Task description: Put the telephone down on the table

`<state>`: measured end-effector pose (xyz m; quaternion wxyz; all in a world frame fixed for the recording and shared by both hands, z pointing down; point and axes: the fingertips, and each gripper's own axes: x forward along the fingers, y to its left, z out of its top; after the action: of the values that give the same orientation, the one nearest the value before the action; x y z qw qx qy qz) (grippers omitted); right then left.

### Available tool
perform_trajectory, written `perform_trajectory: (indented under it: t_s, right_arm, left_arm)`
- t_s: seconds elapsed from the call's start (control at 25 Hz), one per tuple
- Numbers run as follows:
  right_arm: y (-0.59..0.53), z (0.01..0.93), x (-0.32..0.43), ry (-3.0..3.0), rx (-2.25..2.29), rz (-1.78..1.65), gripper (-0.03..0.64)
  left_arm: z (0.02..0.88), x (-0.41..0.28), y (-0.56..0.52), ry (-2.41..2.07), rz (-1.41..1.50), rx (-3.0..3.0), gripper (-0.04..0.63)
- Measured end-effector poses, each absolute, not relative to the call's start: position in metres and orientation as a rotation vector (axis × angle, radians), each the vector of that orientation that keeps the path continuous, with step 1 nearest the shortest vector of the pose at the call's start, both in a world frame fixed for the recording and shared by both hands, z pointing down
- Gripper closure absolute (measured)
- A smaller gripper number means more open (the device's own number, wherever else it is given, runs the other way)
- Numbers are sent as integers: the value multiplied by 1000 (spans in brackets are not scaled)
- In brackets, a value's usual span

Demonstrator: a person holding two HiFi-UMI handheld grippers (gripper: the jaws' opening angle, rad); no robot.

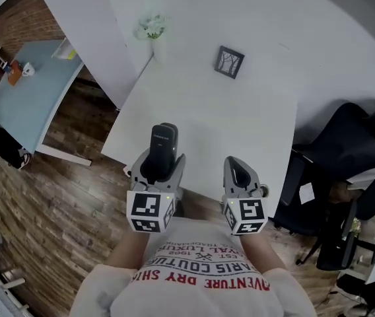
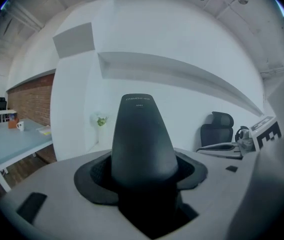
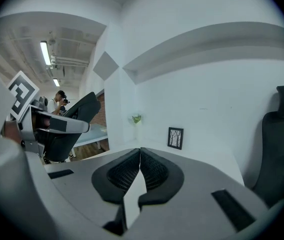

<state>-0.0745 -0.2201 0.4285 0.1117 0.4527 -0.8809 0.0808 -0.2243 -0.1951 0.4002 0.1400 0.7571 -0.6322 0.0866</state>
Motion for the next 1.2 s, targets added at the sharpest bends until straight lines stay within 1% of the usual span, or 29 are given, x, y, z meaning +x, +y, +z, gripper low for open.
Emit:
perform_trajectory:
  t_s: [0.2, 0.52, 0.88, 1.2]
  right_arm:
    - [-269, 429, -99, -2513, 1469, 263, 592]
    - [-320, 437, -117, -2406, 1615, 297, 592]
    - [-351, 468, -98, -2327, 1621, 387, 592]
    - [-378, 503, -86, -2303, 1548, 437, 592]
  left_arm:
    - [404, -253, -257, -1709, 286, 2265, 296]
    - [424, -277, -327, -1561, 326, 2324, 296]
    - [473, -256, -355, -1460, 434, 2251, 296]
    - [553, -232, -372, -1385, 589, 2101, 296]
